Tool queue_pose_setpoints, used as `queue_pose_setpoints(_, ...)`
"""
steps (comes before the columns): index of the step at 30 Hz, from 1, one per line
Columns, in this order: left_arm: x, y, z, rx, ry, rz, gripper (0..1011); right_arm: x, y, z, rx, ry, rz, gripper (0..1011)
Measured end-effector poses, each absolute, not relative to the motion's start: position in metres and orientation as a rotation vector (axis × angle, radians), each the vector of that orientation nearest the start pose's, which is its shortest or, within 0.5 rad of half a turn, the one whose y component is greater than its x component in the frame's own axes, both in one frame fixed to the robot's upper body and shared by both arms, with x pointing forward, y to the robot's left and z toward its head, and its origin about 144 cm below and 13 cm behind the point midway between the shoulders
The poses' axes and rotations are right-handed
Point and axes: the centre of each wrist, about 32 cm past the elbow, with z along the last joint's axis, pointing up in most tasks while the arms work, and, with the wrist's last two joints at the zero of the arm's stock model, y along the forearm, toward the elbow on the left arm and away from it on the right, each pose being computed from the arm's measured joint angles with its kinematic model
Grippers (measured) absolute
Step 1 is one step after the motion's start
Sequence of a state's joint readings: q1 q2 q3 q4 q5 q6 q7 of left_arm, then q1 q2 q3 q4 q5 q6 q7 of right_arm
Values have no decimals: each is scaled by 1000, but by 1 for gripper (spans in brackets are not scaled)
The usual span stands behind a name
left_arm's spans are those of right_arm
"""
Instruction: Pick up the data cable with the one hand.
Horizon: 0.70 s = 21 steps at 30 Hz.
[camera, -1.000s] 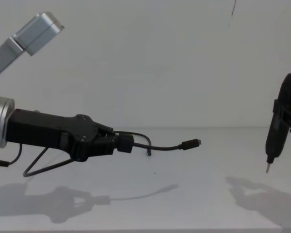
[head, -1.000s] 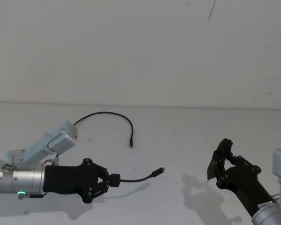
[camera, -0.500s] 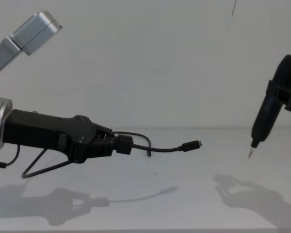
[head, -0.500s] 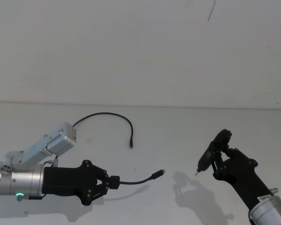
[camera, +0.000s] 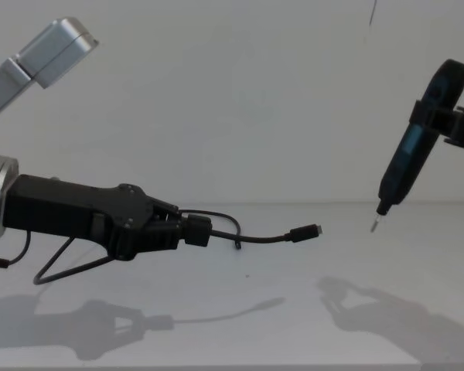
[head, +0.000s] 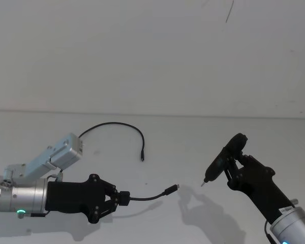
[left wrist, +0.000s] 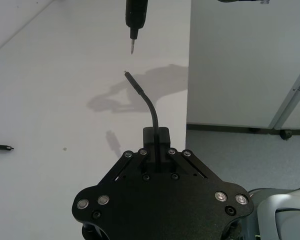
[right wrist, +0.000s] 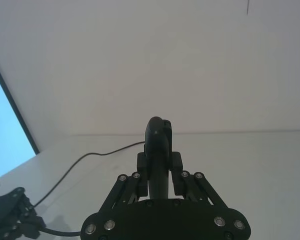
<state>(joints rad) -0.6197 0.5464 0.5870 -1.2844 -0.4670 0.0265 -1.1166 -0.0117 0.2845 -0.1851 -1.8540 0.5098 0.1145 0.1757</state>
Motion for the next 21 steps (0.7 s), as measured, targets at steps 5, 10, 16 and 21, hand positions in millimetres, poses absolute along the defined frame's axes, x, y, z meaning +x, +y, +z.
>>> queue_pose_setpoints(5,588,281,1249,247,-117,150,44,441,-230,1221,244,122,-1077,269)
queue_pose_setpoints(10,588,281,1249,247,-117,150,43,440,-230,1222,253,141,-1063,269)
queue_pose_setpoints(16,588,281,1249,247,-117,150,44,440,-230,1223,268,169,-1042,269)
queue_pose_setpoints(21,588,282,1249,248,-117,150,44,440,-230,1223,276,183,-1030,269)
